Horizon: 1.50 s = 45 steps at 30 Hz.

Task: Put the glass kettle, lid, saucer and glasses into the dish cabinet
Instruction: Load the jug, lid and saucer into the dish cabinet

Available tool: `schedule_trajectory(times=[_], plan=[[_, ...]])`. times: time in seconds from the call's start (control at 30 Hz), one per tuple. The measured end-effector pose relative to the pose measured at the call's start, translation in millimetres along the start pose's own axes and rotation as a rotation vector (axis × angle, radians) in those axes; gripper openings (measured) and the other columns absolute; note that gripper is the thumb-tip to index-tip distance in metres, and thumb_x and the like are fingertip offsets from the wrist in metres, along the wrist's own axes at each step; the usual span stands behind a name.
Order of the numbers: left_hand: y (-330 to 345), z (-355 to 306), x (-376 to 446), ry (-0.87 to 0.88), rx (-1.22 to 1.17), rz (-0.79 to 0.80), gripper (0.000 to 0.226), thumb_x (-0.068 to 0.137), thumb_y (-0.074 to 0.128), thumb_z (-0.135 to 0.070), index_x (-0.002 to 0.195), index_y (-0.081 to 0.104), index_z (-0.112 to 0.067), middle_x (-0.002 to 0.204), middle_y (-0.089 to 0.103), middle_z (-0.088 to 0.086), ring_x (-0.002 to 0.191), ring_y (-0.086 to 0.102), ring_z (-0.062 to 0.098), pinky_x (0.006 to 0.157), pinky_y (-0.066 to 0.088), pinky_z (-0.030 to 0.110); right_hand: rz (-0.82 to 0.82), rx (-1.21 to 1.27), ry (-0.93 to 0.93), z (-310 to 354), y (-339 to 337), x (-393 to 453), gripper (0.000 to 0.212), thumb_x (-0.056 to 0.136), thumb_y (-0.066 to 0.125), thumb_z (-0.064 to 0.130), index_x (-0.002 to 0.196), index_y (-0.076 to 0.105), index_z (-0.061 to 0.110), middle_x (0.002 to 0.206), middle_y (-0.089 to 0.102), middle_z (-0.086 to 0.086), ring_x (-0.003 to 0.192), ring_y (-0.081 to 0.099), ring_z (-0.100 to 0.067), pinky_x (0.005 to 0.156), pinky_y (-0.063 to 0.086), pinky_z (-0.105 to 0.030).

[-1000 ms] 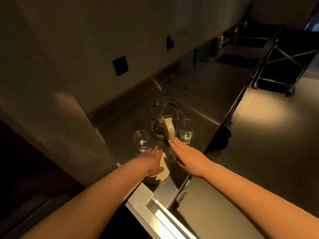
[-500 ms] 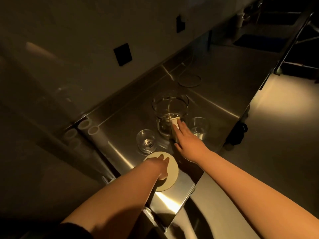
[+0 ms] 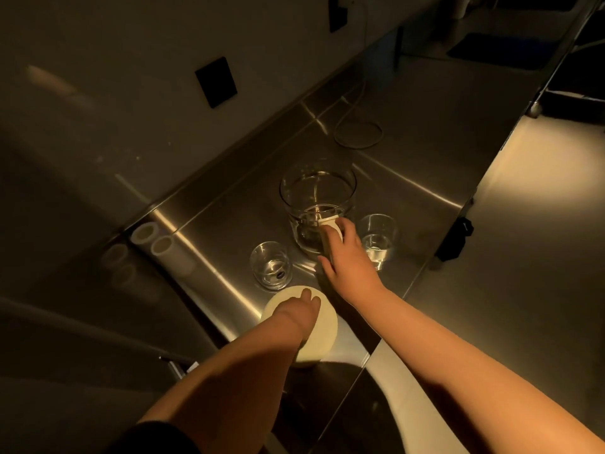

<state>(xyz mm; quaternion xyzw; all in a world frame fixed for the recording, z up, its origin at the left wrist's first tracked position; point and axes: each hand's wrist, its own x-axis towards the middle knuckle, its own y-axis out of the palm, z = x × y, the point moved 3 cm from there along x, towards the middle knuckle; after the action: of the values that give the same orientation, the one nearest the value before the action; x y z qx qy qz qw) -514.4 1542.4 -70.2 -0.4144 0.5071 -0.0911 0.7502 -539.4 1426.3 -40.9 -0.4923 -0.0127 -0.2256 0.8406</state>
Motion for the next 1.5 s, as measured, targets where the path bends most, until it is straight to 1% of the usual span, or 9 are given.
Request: schedule_trajectory(times=[0.4, 0.7, 0.87, 1.1, 1.17, 1.2, 1.27, 1.4, 1.5], plan=[[12, -5, 9, -0.027, -0.052, -0.049, 0.045, 0.094, 0.040, -0.002, 0.137, 0.027, -0.005, 0.139, 0.025, 0.020, 0.118, 0.042, 0.038, 0.089, 0.043, 0.043, -0.192, 0.007, 0.047, -5, 25, 4, 0.051, 0.083, 0.064, 0.000, 0.131, 0.049, 0.005, 0.134, 0.041, -0.030, 0.118, 0.047, -0.046, 0.079, 0.054, -0.053], [10, -2, 7, -0.027, -0.044, -0.173, 0.036, 0.098, 0.030, -0.002, 0.134, 0.032, -0.001, 0.138, 0.028, 0.018, 0.120, 0.037, 0.035, 0.084, 0.045, 0.040, -0.294, 0.007, -0.028, -6, 31, 5, 0.056, 0.074, 0.067, -0.008, 0.127, 0.054, 0.003, 0.135, 0.044, -0.025, 0.129, 0.030, -0.035, 0.106, 0.032, -0.047], [6, -8, 2, 0.005, -0.034, -0.188, 0.035, 0.098, 0.029, -0.002, 0.132, 0.034, -0.001, 0.137, 0.029, 0.018, 0.120, 0.036, 0.035, 0.084, 0.045, 0.041, -0.319, 0.032, -0.099, -3, 30, 6, 0.057, 0.064, 0.069, -0.017, 0.118, 0.061, 0.001, 0.130, 0.052, -0.023, 0.127, 0.028, -0.032, 0.103, 0.036, -0.049], [1, -11, -2, -0.054, -0.078, -0.163, 0.035, 0.096, 0.035, -0.002, 0.130, 0.039, -0.001, 0.135, 0.034, 0.017, 0.118, 0.039, 0.033, 0.080, 0.045, 0.037, -0.439, 0.097, -0.108, 0, 31, 12, 0.031, 0.067, 0.072, -0.014, 0.095, 0.068, 0.000, 0.121, 0.059, -0.021, 0.121, 0.034, -0.032, 0.100, 0.036, -0.046], [-2, -12, -5, -0.087, -0.042, -0.383, 0.026, 0.083, 0.057, -0.015, 0.108, 0.064, -0.013, 0.112, 0.058, 0.007, 0.095, 0.058, 0.022, 0.058, 0.045, 0.026, -0.456, 0.111, -0.118, 1, 30, 16, 0.024, 0.069, 0.068, -0.014, 0.089, 0.067, -0.001, 0.118, 0.061, -0.021, 0.119, 0.036, -0.032, 0.099, 0.037, -0.046], [-4, -12, -13, -0.116, -0.012, -0.370, 0.019, 0.065, 0.066, -0.022, 0.082, 0.073, -0.022, 0.087, 0.065, -0.002, 0.072, 0.062, 0.012, 0.043, 0.039, 0.021, -0.469, 0.115, -0.133, 2, 28, 19, 0.019, 0.070, 0.065, -0.012, 0.086, 0.067, -0.001, 0.115, 0.062, -0.021, 0.118, 0.036, -0.032, 0.098, 0.038, -0.046], [-8, -12, -16, -0.208, -0.012, -0.382, 0.009, 0.048, 0.059, -0.026, 0.048, 0.067, -0.023, 0.055, 0.059, -0.008, 0.044, 0.053, 0.005, 0.031, 0.026, 0.013, -0.500, 0.113, -0.173, 5, 25, 24, 0.012, 0.073, 0.056, -0.005, 0.080, 0.066, -0.002, 0.109, 0.064, -0.020, 0.116, 0.038, -0.032, 0.096, 0.039, -0.045], [-2, -13, -14, -0.241, -0.096, -0.393, 0.030, 0.060, 0.038, -0.015, 0.044, 0.062, -0.021, 0.051, 0.056, -0.009, 0.040, 0.050, 0.006, 0.033, 0.025, 0.011, -0.522, 0.130, -0.240, 10, 18, 37, 0.014, 0.076, 0.050, -0.002, 0.072, 0.064, 0.000, 0.102, 0.067, -0.017, 0.114, 0.042, -0.030, 0.093, 0.043, -0.042], [-7, -17, -19, -0.237, -0.065, -0.376, 0.003, 0.048, 0.064, -0.024, 0.048, 0.067, -0.022, 0.055, 0.059, -0.008, 0.043, 0.052, 0.005, 0.034, 0.025, 0.012, -0.521, 0.136, -0.258, 12, 13, 48, 0.012, 0.071, 0.062, -0.010, 0.069, 0.061, 0.002, 0.100, 0.067, -0.014, 0.114, 0.045, -0.027, 0.084, 0.050, -0.041]])
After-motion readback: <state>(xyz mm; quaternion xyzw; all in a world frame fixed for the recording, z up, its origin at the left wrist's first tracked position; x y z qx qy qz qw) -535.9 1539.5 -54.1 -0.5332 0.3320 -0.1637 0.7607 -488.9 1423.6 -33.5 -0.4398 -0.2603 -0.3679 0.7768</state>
